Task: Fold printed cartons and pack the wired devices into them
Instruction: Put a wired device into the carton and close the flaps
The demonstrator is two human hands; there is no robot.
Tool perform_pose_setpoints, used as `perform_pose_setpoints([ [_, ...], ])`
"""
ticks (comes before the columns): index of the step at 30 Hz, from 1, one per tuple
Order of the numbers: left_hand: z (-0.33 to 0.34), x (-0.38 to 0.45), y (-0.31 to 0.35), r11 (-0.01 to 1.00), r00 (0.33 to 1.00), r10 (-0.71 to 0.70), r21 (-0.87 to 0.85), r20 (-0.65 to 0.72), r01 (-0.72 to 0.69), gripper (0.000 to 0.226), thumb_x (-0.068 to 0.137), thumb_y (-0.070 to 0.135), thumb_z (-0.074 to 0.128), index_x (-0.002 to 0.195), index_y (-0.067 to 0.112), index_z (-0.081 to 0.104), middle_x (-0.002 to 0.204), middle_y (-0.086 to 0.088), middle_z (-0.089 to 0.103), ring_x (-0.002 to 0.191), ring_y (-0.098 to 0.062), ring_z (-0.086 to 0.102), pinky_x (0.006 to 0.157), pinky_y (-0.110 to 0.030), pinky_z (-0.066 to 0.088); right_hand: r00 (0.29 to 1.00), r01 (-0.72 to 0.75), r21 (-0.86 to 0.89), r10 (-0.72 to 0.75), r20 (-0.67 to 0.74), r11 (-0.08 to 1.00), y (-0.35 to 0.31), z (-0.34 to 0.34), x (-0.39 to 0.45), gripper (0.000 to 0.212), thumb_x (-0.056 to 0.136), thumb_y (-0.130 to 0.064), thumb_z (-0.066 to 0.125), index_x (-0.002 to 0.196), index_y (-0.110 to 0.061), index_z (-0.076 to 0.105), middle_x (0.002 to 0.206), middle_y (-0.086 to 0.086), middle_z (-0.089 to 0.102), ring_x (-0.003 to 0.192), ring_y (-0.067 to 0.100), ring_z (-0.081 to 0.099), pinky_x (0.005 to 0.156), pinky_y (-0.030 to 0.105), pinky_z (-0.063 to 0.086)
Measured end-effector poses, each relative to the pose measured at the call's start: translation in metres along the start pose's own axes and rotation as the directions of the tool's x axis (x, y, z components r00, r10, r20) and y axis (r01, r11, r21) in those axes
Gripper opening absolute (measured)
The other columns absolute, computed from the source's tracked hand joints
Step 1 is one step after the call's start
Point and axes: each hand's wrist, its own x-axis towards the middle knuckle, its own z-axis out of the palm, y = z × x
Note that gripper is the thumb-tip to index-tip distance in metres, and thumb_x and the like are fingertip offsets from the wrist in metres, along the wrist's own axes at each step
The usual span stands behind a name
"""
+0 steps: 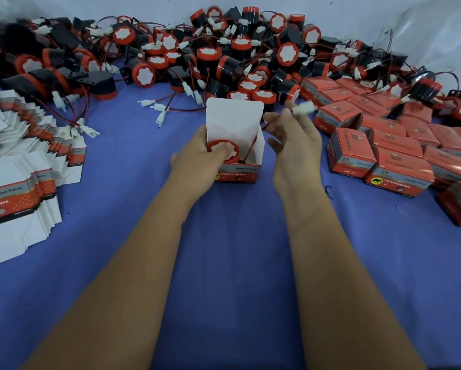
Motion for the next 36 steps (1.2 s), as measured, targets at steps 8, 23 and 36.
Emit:
perform_pose_setpoints([
  [8, 0.003, -0.001, 0.002, 0.999, 0.998, 0.031, 0.018, -0.049, -0.030, 0.032, 0.095, 0.039, 0.049, 0.126, 0.031, 0.048, 0.115, 0.007, 0.062, 0.114, -0.023, 0.057, 0.108, -0.049, 0.038, 0.756, 0.630, -0.511, -0.614, 0.229, 0.585, 0.001, 0.014, -0.021, 0.017, 0.088, -0.001, 0.065, 0.097, -0.011, 0.075, 0.082, -0.014, 0.054, 0.080, 0.007, 0.052, 0.075, 0.019, 0.046],
  [23, 0.003, -0.003, 0.003, 0.997, 0.998, 0.056, 0.052, -0.021, -0.055, 0.045, 0.082, 0.048, 0.043, 0.122, 0.033, 0.056, 0.110, 0.011, 0.068, 0.109, -0.017, 0.061, 0.106, -0.048, 0.040, 0.826, 0.547, -0.717, -0.414, 0.381, 0.432, 0.001, 0.007, -0.015, 0.018, 0.085, -0.025, 0.073, 0.102, -0.032, 0.072, 0.096, -0.014, 0.063, 0.113, 0.004, 0.042, 0.101, 0.014, 0.021],
  [36, 0.002, -0.002, 0.003, 0.999, 0.996, 0.042, -0.010, -0.073, -0.042, 0.046, 0.081, 0.044, 0.047, 0.123, 0.028, 0.056, 0.110, 0.009, 0.067, 0.109, -0.020, 0.061, 0.104, -0.049, 0.043, 0.700, 0.617, -0.786, -0.483, 0.526, 0.037, 0.003, 0.005, -0.018, 0.010, 0.084, -0.026, 0.069, 0.089, -0.023, 0.078, 0.071, -0.013, 0.061, 0.102, 0.015, 0.049, 0.094, 0.033, 0.012],
])
